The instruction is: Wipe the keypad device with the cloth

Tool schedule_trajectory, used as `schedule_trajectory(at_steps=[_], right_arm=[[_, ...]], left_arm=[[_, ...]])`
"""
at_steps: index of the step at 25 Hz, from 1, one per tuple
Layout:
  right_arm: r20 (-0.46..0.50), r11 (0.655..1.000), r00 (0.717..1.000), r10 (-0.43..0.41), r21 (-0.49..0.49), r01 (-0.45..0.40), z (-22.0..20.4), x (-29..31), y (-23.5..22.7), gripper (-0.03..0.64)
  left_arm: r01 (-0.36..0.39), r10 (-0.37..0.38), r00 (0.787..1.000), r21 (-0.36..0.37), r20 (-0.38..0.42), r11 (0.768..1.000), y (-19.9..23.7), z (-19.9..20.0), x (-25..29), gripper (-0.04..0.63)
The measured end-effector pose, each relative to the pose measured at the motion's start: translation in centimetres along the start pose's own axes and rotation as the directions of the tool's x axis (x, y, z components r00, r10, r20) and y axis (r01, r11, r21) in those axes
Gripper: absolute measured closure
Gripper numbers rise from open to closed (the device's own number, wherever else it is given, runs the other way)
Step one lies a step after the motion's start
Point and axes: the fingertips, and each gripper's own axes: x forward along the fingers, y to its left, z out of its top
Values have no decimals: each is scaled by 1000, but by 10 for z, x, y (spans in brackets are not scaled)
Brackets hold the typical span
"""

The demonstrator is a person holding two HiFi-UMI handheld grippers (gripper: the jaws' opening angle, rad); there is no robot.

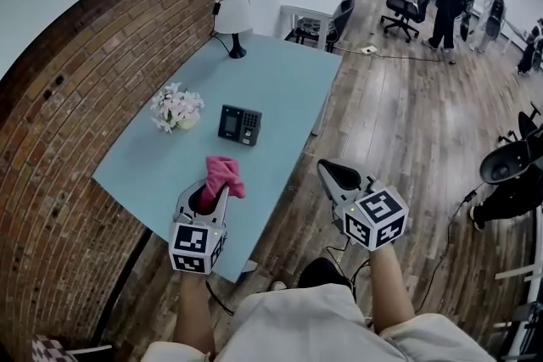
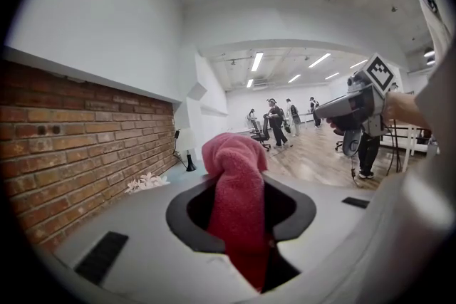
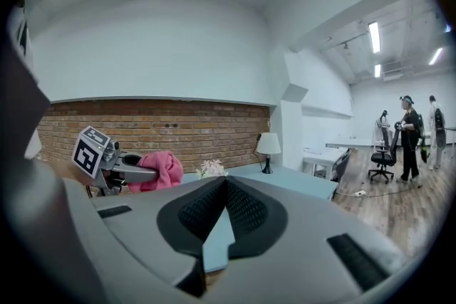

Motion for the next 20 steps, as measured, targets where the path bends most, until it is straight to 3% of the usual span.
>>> schedule_trajectory(at_steps=[8,14,20], right_arm=[[25,996,996,84,-36,-84,12,83,-42,607],[-53,975,979,195,-103,-199,12,156,-65,604],[-104,961,961,257,-76,-265,4,218,-92,588]], left_arm=[[-83,84,996,11,-11,996,40,12,54,463],[-144,144,989,12,-19,990,68,25,100,463],[-164,165,984,15,-61,986,93,25,152,462]])
